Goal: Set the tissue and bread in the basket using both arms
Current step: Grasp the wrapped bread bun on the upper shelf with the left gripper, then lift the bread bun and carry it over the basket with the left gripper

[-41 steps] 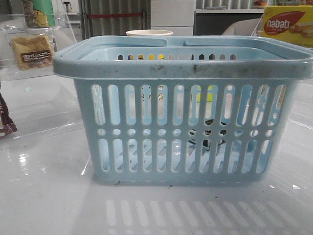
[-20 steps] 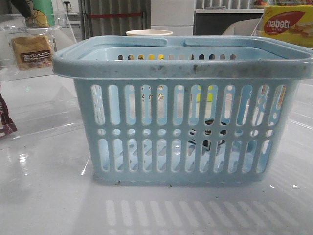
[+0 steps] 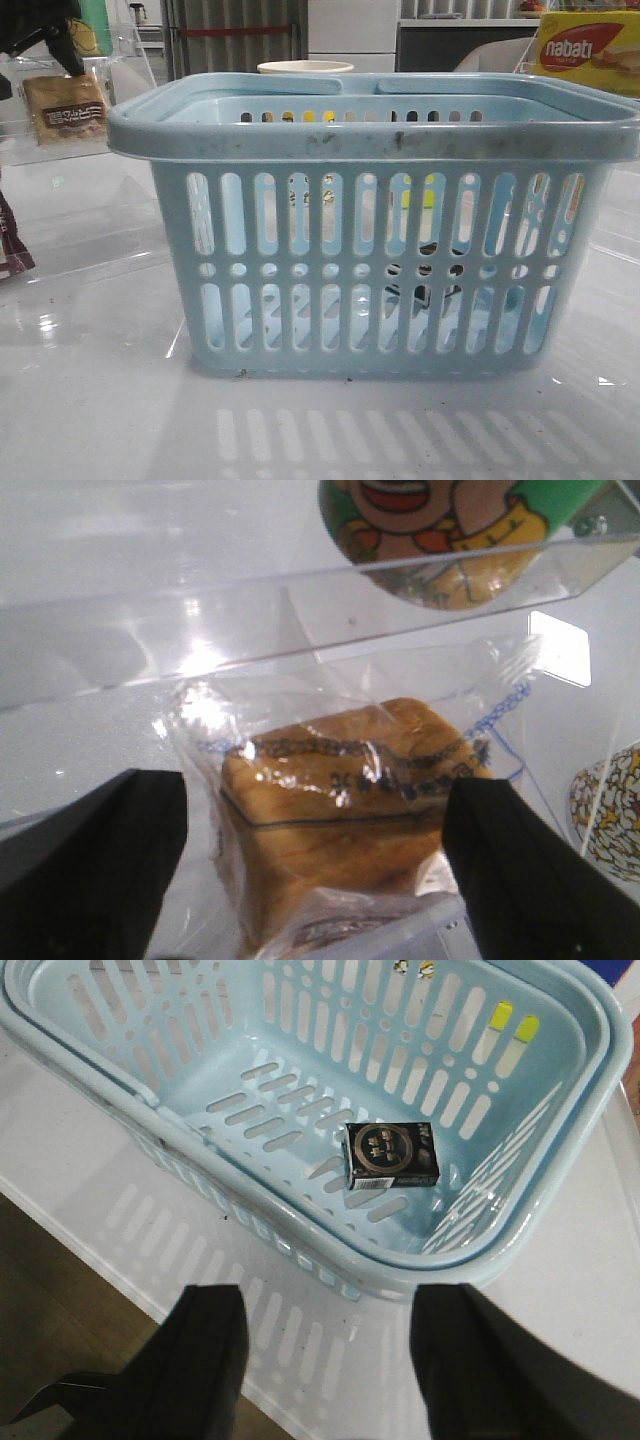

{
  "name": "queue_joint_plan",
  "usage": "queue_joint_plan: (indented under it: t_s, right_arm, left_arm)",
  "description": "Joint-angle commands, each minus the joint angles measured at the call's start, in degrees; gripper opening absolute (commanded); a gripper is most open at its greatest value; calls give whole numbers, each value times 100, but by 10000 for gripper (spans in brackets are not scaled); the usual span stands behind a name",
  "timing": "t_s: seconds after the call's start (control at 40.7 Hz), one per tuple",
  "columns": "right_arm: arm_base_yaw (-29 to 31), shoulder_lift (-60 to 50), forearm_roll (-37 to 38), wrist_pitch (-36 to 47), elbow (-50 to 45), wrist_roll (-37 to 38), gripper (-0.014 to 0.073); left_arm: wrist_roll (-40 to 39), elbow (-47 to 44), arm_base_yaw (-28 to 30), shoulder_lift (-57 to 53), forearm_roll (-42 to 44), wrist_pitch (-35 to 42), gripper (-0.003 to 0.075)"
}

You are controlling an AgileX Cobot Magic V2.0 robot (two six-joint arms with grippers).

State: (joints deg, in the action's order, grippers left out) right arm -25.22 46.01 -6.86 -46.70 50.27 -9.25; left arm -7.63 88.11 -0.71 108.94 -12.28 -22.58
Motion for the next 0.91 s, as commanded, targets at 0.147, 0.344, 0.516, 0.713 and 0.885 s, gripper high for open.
queue_joint_plan:
  t_s: [0.147, 0.344, 0.516, 0.713, 0.885]
  right_arm:
    - [-1, -49, 20, 374, 151, -43, 470]
    - [-1, -49, 20, 374, 151, -43, 470]
    - [-1, -49, 20, 374, 151, -43, 470]
    - [-1, -49, 20, 374, 151, -43, 470]
    - [-1, -49, 20, 374, 151, -43, 470]
  left_arm:
    - [-37, 227, 62, -225, -81, 415, 514]
    - [-37, 227, 62, -225, -190, 375, 344]
    - [-37, 259, 62, -225, -204, 87, 206]
    - [-27, 259, 36, -461, -204, -232, 90]
    - [-14, 259, -21, -784, -204, -658, 92]
